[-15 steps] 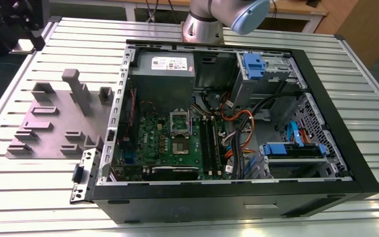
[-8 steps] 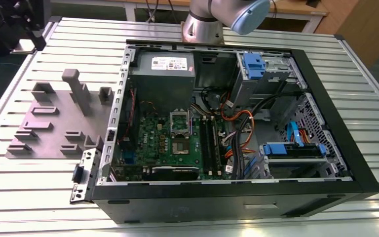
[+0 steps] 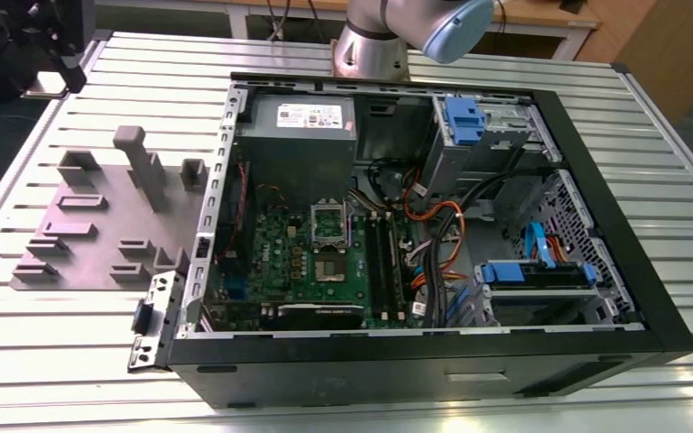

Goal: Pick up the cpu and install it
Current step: 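Pick up the cpu and move it towards the insertion slot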

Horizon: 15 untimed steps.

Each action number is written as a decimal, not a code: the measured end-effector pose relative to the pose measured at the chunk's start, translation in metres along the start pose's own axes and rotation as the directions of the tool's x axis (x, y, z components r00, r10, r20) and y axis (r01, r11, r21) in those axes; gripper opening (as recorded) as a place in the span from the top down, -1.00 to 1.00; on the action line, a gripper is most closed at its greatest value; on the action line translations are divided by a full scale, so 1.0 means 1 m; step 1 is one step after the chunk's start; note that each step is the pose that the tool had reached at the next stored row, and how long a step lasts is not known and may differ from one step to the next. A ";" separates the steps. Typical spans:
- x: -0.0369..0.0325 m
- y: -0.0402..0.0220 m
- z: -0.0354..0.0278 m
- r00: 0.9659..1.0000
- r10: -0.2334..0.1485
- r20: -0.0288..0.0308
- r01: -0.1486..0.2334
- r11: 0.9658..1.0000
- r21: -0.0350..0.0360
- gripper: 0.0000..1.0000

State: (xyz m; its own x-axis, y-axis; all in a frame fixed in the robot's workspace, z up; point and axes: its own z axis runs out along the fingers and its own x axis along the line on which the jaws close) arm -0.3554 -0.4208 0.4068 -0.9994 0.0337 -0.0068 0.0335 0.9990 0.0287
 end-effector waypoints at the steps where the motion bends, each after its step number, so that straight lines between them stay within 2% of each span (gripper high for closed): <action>1: -0.0003 0.0000 0.0000 1.000 0.000 0.000 0.000 1.000 0.000 0.06; 15: -0.0062 0.0002 0.0000 1.000 0.000 0.000 0.000 1.000 0.000 0.06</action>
State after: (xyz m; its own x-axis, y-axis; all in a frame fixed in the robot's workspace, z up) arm -0.3492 -0.4208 0.4068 -0.9994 0.0336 -0.0068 0.0334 0.9990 0.0287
